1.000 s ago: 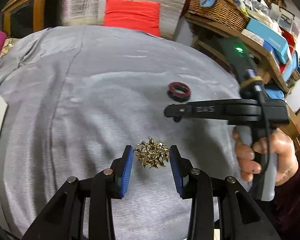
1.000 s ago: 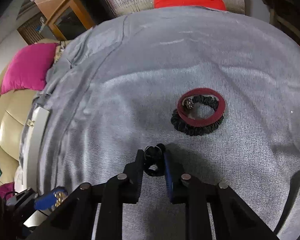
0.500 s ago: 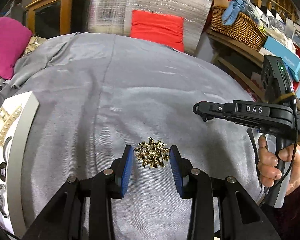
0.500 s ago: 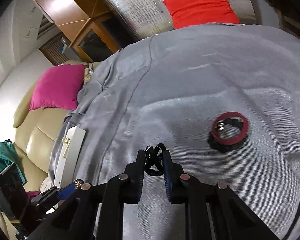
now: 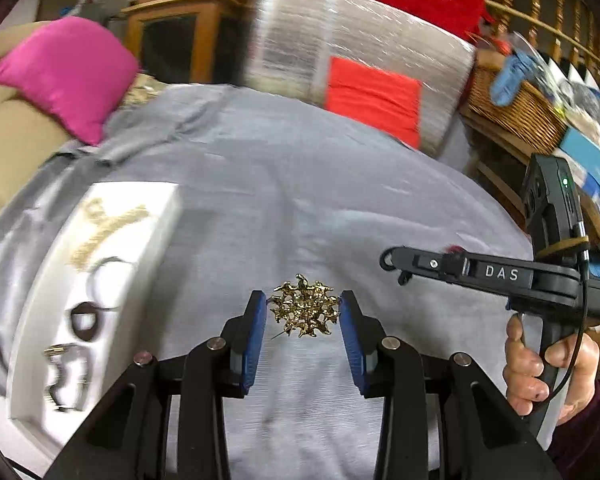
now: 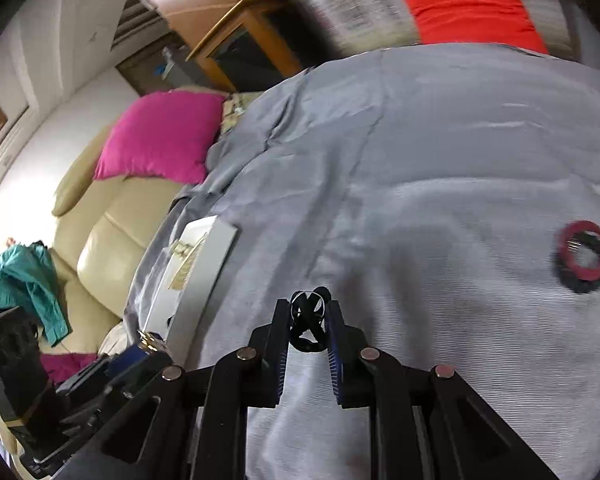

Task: Organize jewelry
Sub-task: 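Carry the brooch and black hair tie over the white box, then open the right gripper to drop the hair tie while the left releases the brooch into the box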

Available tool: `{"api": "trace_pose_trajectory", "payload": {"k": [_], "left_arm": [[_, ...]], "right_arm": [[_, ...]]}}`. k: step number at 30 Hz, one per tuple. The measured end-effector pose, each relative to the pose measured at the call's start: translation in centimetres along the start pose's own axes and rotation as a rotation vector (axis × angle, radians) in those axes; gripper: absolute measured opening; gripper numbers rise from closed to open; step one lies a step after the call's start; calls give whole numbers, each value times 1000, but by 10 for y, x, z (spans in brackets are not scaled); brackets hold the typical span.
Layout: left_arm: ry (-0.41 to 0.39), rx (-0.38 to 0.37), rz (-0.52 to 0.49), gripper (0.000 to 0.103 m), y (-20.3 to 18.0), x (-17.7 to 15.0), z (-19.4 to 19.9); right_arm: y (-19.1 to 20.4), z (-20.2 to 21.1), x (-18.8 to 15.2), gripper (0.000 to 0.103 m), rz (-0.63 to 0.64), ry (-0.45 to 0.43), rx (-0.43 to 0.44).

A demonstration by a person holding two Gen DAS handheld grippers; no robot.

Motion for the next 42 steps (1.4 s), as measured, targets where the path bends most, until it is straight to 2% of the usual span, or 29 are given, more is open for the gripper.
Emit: {"api": "trace_pose_trajectory", "payload": {"k": [5,12,14,19,22,26,30,42], "left_arm": [[-26,64,108,39,57,-9,26],[-5,166,257,39,139,-49,51],[15,207,272,39,153,-59,52],[71,238,321,39,178,-75,45],[99,264,340,39,188,-78,40],[154,264,378,39,202,-90,32],[173,271,401,39,208,-95,30],[279,301,435,39,222,-103,6]], "right_arm": [[58,-31,10,19,73,46,39],[151,-78,12,19,216,108,98],[180,-98,9,19,259,132,111],[224,-141,-1,19,309,179,132],[235,-163,-3,19,314,222,144],[249,-196,-9,19,333,274,124],[255,-223,-15,19,337,310,107],[249,-259,-16,22,299,352,42]]}}
Point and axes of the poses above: each gripper's, at about its wrist camera, not at the fingertips, and z roughly against the way its jaws point, y to its left, x to its top, the point moved 4 cm from there along -z, roughly the way its jaws point, and after that the axes turned 6 degrees about y, right-handed, at the moved point
